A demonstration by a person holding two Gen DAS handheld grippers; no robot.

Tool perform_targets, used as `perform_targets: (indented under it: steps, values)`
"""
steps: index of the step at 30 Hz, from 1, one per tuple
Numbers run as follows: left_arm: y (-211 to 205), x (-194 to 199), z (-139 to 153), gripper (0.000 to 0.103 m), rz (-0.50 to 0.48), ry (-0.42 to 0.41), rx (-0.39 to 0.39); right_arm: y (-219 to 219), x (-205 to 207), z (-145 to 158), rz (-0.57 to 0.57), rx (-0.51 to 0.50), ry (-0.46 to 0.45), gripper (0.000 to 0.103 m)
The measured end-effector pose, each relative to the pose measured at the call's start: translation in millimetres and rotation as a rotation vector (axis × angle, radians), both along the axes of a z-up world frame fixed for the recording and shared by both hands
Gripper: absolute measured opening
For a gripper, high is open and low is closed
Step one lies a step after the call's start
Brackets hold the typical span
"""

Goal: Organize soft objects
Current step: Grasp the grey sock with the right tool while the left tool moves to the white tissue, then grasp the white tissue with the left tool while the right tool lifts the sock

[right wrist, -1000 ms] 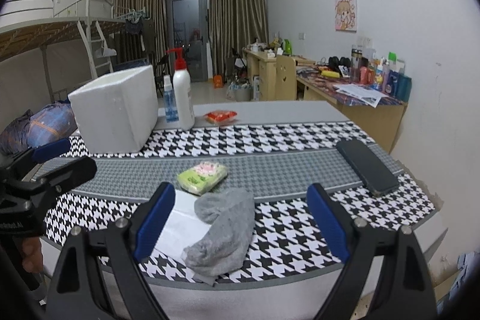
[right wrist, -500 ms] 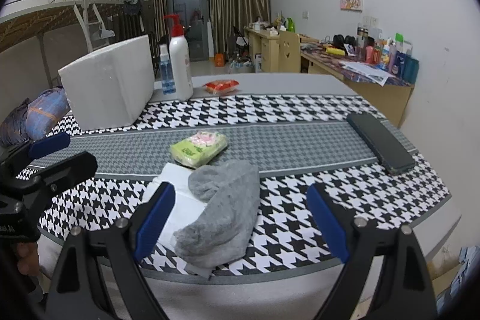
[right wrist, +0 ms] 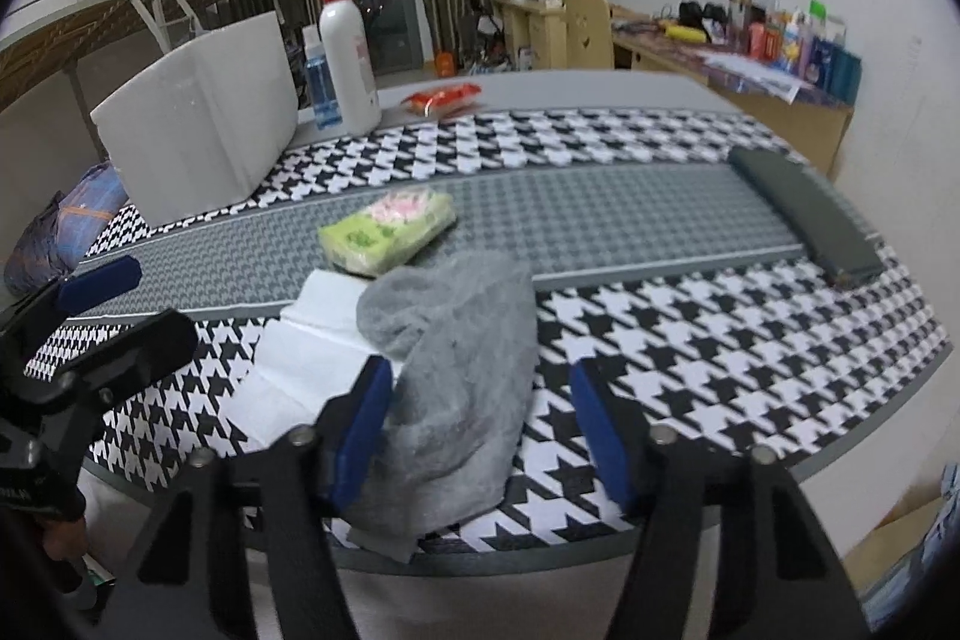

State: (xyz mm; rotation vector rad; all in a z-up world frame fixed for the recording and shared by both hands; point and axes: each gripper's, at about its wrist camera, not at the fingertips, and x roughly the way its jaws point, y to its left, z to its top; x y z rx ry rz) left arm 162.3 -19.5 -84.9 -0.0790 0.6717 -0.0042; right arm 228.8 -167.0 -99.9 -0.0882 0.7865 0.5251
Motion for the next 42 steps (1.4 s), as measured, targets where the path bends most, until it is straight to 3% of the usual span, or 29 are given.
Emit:
perform_targets:
  steps: [2,10,12,16,24,34,42]
  values:
    - [0,1,-1,0.102,-0.003,0.008,0.000,1,1,-2,0.010,0.000,0.011,0.058]
    - [-6,4,-5,0.102,-0.023,0.033,0.006,-1,-3,0,0.047,0.034,0.015,0.017]
    - [-9,3,-5,0.102,-0.031,0.032,0.013,-2,-4,0,0.050,0.035,0.013,0.013]
    - [-13,5,-6,0.102,-0.036,0.038,0.020,-8,-3,5,0.045,0.079,0.017,0.011]
    - [-24,6,-7,0.102,-0.057,0.049,0.024,-45,-9,33,-0.029,0.123,-0.065,0.011]
    - [-26,17,-19,0.101,-0.050,0.116,-0.003,-71,-3,21,-0.123,0.082,-0.056,0.011]
    - [-29,31,-28,0.083,-0.071,0.165,-0.008,-73,-3,11,-0.105,0.090,-0.033,0.012]
